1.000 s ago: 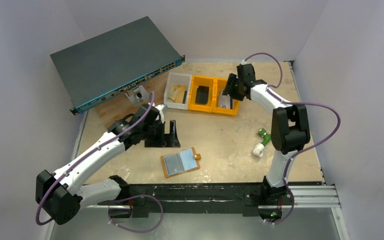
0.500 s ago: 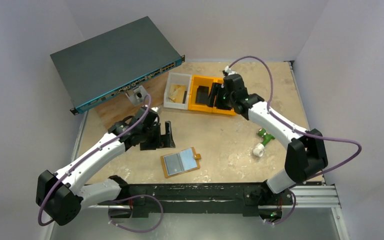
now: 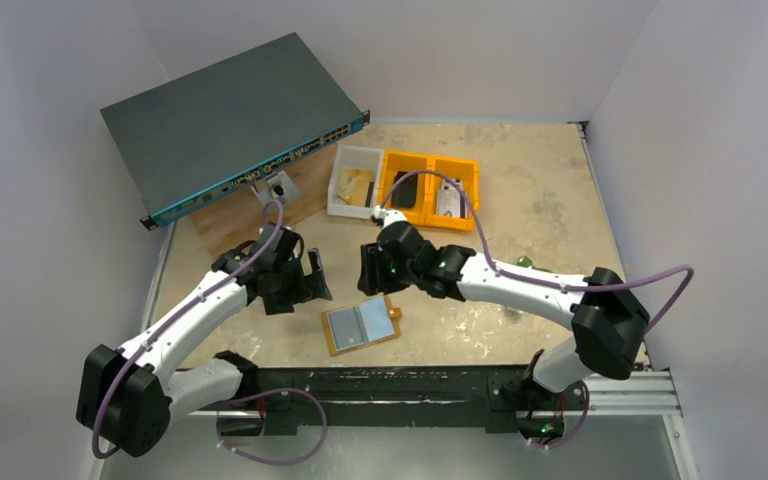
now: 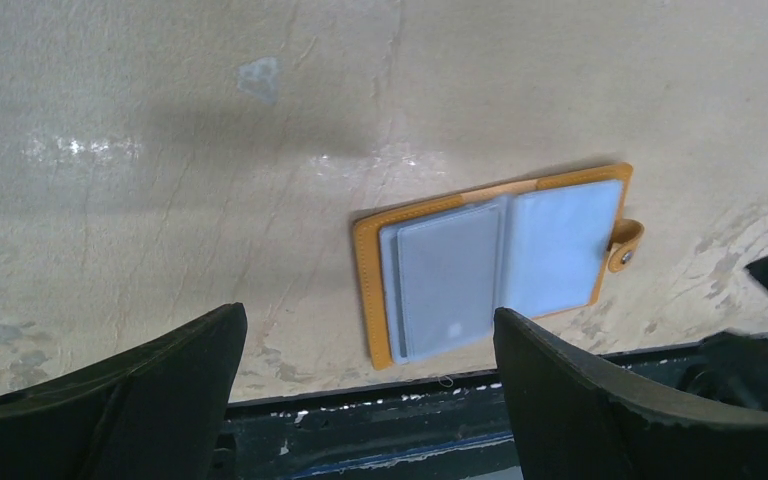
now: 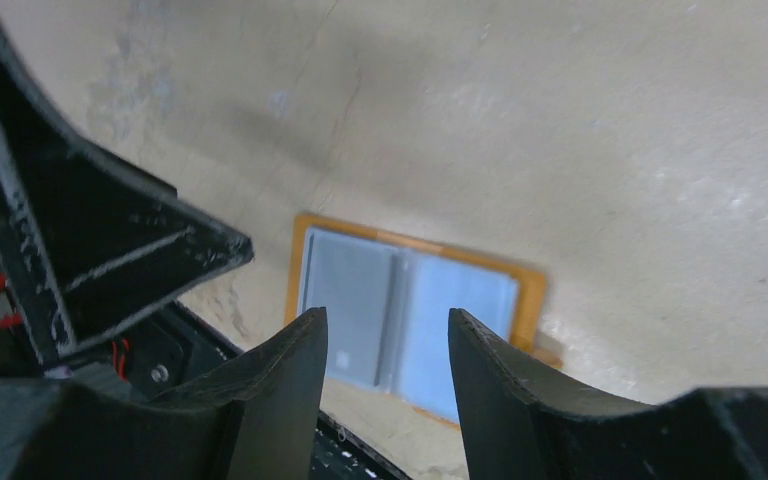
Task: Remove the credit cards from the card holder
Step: Remove the credit card from the card holder.
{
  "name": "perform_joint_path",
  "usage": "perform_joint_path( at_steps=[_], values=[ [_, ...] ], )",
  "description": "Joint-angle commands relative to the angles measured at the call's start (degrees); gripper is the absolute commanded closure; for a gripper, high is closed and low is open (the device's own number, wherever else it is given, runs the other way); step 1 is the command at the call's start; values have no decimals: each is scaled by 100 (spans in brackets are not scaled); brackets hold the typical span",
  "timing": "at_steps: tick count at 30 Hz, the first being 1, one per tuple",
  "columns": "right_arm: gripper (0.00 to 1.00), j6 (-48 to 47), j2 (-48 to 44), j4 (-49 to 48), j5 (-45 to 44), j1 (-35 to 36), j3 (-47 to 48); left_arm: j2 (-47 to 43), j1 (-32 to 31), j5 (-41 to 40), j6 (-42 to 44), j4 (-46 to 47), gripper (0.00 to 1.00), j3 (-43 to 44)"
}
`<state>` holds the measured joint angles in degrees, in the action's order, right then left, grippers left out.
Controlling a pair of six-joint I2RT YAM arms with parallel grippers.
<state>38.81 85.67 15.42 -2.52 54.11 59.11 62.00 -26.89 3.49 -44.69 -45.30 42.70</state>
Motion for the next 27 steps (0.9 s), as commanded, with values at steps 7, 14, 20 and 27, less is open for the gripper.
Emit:
perform_joint_path(
  at_steps=[7,14,20,27],
  values=[
    [53,-212,819,85,-775,1330,257,-71,491,613,-261,324,6,-421],
    [52,-303,1360,203,-996,1660,565,-198,692,583,-115,120,6,-459],
    [48,-215,1667,321,-1247,1760,804,-418,974,376,-61,-4,6,-604],
    [46,-21,1862,342,-1260,1777,911,-676,1028,116,-78,-208,6,-659]
  ],
)
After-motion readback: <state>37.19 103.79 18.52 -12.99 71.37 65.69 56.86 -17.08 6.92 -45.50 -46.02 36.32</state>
